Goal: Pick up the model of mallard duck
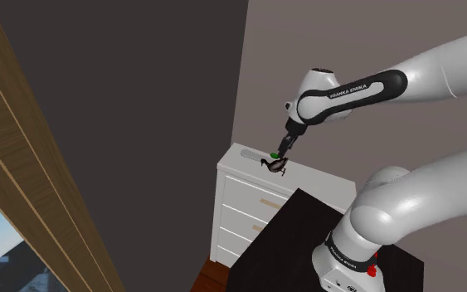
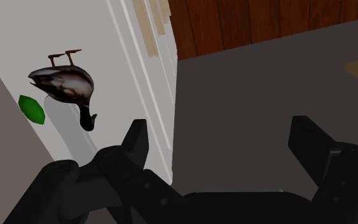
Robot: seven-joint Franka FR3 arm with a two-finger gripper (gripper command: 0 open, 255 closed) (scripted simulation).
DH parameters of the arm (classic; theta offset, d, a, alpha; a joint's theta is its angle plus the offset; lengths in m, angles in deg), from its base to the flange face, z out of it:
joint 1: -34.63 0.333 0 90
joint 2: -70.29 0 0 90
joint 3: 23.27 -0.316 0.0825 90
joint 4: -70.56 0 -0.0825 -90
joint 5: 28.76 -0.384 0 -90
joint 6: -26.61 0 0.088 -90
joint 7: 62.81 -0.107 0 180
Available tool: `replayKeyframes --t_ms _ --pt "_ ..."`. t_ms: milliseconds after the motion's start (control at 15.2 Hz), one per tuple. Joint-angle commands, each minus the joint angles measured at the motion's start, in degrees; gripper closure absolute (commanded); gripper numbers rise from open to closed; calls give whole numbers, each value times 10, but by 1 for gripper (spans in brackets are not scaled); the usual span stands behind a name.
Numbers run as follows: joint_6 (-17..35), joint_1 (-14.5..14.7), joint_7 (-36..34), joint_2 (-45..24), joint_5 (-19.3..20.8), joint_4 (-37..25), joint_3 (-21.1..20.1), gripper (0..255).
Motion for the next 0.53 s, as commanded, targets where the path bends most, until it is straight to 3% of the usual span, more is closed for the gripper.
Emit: replayKeyframes --t_ms 0,264,462 --pt "54 8 35 -48 -5 -5 31 0" --pt "148 50 130 -152 -58 -30 103 0" --pt "205 108 245 -240 -167 -61 166 0"
